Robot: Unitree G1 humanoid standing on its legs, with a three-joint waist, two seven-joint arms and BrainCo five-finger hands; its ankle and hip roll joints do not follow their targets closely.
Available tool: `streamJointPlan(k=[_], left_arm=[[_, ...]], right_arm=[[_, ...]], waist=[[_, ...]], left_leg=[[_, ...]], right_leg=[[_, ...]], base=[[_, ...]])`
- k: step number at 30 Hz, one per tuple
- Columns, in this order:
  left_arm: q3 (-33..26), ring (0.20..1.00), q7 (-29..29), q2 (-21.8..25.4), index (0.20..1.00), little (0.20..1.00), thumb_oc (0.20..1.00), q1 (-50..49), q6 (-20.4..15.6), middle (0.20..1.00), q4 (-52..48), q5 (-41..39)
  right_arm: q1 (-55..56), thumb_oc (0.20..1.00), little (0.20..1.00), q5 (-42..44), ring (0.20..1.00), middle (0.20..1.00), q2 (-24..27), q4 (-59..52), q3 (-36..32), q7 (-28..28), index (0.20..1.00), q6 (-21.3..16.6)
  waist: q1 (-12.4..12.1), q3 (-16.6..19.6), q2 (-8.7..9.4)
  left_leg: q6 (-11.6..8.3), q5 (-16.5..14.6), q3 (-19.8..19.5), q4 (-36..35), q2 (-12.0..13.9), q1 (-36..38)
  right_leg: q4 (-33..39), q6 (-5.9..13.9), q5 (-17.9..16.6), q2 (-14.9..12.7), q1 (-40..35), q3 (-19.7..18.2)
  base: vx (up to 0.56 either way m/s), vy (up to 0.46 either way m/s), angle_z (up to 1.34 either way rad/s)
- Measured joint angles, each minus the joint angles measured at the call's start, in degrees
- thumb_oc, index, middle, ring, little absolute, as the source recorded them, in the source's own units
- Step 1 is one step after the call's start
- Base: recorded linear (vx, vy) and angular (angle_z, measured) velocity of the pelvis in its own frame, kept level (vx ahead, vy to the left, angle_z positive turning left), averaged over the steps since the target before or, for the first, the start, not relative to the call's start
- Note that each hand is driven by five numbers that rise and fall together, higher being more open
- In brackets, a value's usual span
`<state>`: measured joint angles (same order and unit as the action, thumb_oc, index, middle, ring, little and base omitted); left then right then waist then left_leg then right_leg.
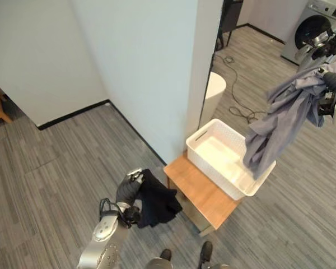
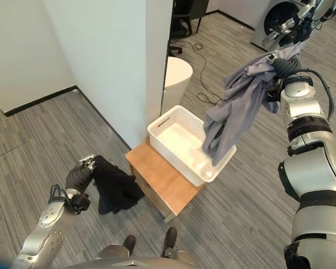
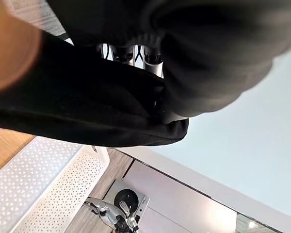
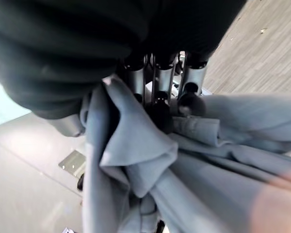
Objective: Pick up bed clothes into laundry basket.
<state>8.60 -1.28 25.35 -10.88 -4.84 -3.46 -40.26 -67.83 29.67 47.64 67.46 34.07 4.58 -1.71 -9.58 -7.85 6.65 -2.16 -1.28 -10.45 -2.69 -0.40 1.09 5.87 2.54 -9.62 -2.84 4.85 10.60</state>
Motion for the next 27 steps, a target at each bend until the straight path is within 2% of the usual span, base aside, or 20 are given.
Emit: streamJointPlan(k=[4, 11, 18, 22, 27], left_arm=[[-0.33, 0.2, -0.68, -0.01, 0.2, 0.2, 0.2, -0.14, -0.07, 0.2, 0.48, -0.02], [-0.63, 0.2, -0.83, 1.06, 0.2, 0.2, 0.2, 0.54, -0.28, 0.2, 0.96, -0.01], [0.66, 0.2, -1.22, 2.34, 0.2, 0.2, 0.2, 3.44, -0.29, 0.2, 1.0, -0.02], [0.64, 0.2, -2.36, 2.34, 0.2, 0.2, 0.2, 4.88, -0.28, 0.2, 2.29, 0.01], [0.1, 0.2, -3.11, 2.31, 0.2, 0.2, 0.2, 4.98, -0.29, 0.2, 2.31, 0.04]], right_arm=[[0.02, 0.2, 0.2, -1.69, 0.2, 0.2, -2.83, 0.01, 0.6, -0.1, 0.2, 0.18], [1.81, 0.2, 0.2, -7.24, 0.2, 0.2, -5.23, -8.54, 2.94, -2.12, 0.2, 0.28], [2.93, 0.2, 0.2, -11.53, 0.2, 0.2, -11.64, -7.92, 2.95, -2.19, 0.2, 0.31], [2.98, 0.2, 0.2, -13.41, 0.2, 0.2, -14.59, -4.52, 3.08, -2.07, 0.2, 0.35], [3.09, 0.2, 0.2, -14.25, 0.2, 0.2, -16.32, 0.58, 2.91, -2.01, 0.2, 1.2]], waist=[[-0.22, -0.88, 0.36], [-1.48, -3.37, 3.82], [-1.93, -7.75, 7.2], [-2.26, -8.9, 8.05], [-3.26, -9.64, 7.92]], left_leg=[[-0.23, -0.16, -0.27, 0.38, 0.04, -0.63], [-0.97, -0.46, 0.08, 1.96, 0.21, -3.68], [-1.63, -0.91, -0.07, 4.46, 0.18, -7.08], [-2.07, -1.28, -0.2, 5.81, 0.13, -9.03], [-2.23, -1.38, -0.08, 5.95, 0.15, -9.59]], right_leg=[[0.08, 0.14, 0.11, 0.04, 0.18, 0.1], [-0.06, -0.33, -0.64, 0.63, 3.05, -0.14], [-0.07, -0.25, -1.33, 0.72, 5.22, -0.07], [-0.08, -0.16, -1.55, 0.83, 6.48, -0.07], [-0.08, -0.37, -1.78, 1.01, 7.03, -0.12]], base=[[-0.04, -0.005, 0.03], [-0.04, -0.004, -0.03], [-0.08, -0.009, 0.01], [-0.05, 0.004, 0.0], [-0.01, 0.006, -0.01]])
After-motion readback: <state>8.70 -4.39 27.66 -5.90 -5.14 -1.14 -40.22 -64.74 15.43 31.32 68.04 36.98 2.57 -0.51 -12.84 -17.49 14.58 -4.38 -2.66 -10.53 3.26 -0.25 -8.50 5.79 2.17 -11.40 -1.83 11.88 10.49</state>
